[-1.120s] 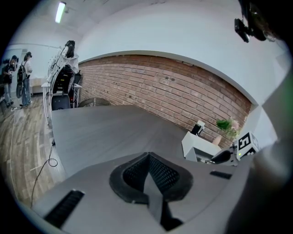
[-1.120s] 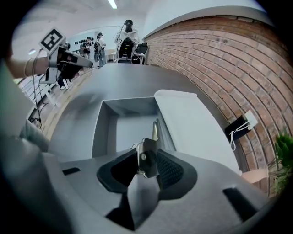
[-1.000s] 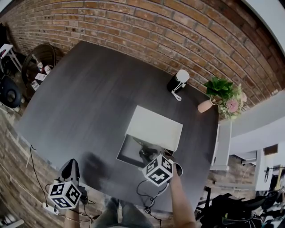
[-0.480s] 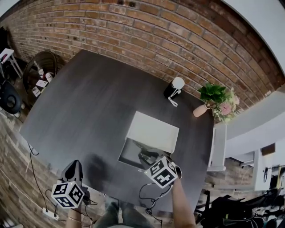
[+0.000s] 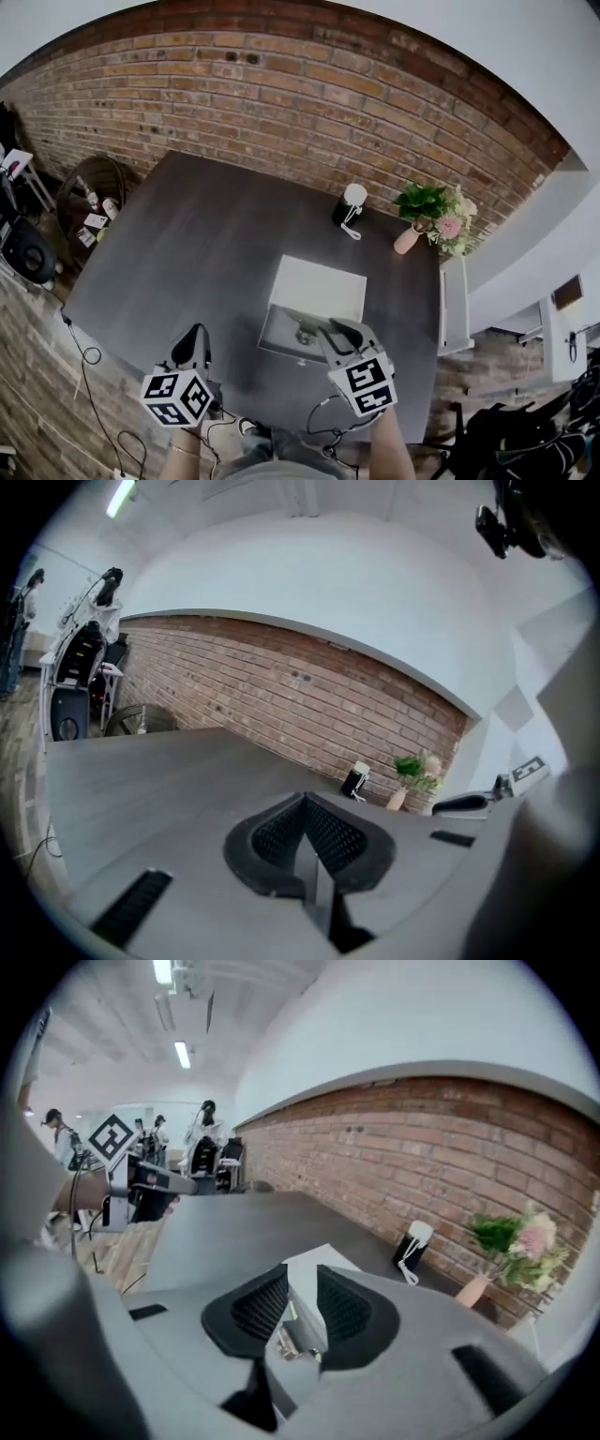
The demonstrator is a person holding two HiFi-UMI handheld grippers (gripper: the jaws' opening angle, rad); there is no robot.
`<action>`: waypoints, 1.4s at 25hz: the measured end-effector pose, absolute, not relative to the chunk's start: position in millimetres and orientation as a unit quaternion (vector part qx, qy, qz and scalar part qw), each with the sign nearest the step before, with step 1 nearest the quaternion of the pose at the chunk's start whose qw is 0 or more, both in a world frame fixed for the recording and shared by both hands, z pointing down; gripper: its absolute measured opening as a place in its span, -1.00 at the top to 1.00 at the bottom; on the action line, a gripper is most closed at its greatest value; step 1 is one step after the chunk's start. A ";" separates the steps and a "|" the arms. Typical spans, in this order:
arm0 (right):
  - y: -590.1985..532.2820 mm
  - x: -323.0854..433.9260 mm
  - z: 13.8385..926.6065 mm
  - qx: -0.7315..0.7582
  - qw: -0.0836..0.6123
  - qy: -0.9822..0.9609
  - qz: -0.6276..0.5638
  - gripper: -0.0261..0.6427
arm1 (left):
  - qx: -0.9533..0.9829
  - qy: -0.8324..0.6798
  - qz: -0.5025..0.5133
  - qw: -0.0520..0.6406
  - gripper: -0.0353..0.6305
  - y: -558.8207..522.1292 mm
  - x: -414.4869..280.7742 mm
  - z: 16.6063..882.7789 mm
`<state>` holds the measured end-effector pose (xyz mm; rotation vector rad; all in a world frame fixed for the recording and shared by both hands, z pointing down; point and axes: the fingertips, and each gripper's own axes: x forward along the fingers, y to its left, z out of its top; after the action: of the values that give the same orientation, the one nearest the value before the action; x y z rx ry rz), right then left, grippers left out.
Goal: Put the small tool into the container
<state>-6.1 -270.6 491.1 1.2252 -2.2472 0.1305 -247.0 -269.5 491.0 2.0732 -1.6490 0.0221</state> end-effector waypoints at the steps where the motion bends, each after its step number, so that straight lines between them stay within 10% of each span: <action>1: -270.6 2.2 476.0 0.487 0.262 -0.832 0.038 0.65 | 0.769 -0.594 0.005 0.237 0.89 -274.0 -238.4 482.6; 14: -218.5 139.5 358.7 0.727 0.034 -0.685 -0.025 0.91 | 0.855 -0.508 -0.005 0.101 0.89 -309.9 -133.9 381.2; 35: -203.2 193.4 372.0 0.788 0.054 -0.613 0.010 0.92 | 0.854 -0.510 -0.016 0.102 0.89 -315.4 -104.9 380.0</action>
<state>193.4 -203.2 372.0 2.3937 -1.8620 0.0304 -104.9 -315.4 380.0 2.5205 -1.5069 -0.0468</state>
